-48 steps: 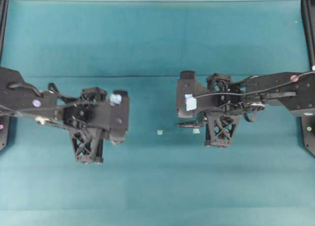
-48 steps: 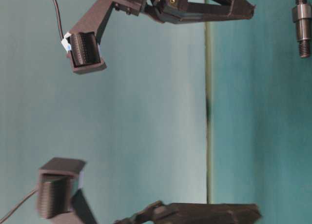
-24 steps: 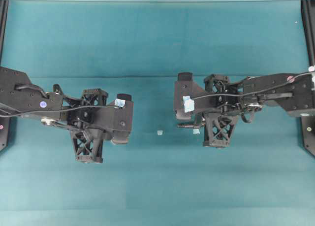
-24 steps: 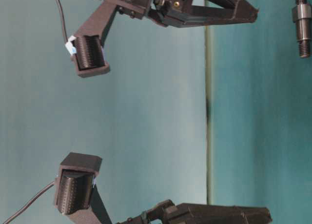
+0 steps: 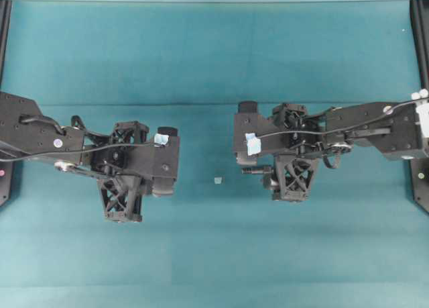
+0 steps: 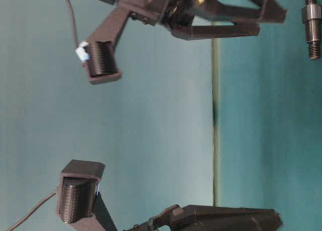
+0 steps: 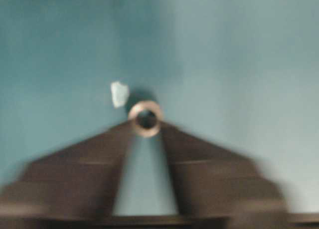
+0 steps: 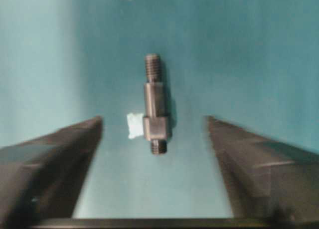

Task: Insert the washer onto the shaft with both hands.
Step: 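Lower left gripper over washer and right gripper over shaft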

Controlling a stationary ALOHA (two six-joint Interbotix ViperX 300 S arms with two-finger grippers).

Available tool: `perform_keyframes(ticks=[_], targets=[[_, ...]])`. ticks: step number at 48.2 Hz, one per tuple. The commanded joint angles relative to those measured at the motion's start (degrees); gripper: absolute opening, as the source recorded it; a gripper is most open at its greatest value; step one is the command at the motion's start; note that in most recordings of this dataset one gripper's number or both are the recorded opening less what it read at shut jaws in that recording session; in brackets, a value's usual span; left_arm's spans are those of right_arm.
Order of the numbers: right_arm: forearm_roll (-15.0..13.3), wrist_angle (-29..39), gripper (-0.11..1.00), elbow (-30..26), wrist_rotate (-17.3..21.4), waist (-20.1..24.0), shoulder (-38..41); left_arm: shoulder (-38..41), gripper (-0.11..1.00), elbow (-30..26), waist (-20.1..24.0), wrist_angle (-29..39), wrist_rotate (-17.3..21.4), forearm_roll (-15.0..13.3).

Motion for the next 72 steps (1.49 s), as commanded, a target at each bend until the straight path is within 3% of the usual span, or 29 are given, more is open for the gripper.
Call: perform_keyframes(ticks=[1, 4, 7, 9, 44, 72], targets=[[-0.26, -0.09, 0.78, -0.18, -0.70, 0.00, -0.09, -0.18, 0.57, -0.09, -0.35, -0.26, 0.44, 0.09], [-0.44, -0.09, 0.91, -0.18, -0.88, 0.00, 0.00, -0.26, 0.75, 0.09, -0.44, -0.26, 0.44, 0.09], [-0.70, -0.18, 0.90, -0.18, -0.97, 0.00, 0.00, -0.26, 0.89, 0.09, -0.44, -0.26, 0.26, 0.00], [-1.05, -0.26, 0.88, -0.18, -0.97, 0.00, 0.00, -0.18, 0.93, 0.18, -0.44, -0.35, 0.09, 0.09], [-1.58, -7.12, 0.88, 2.29, -0.97, -0.44, 4.57, 7.82, 0.89, -0.26, -0.35, -4.75, 0.26, 0.09], [-1.58, -8.70, 0.87, 4.22, -1.05, -0.70, 5.89, 10.81, 0.88, -0.70, -0.35, -5.01, -0.62, 0.09]])
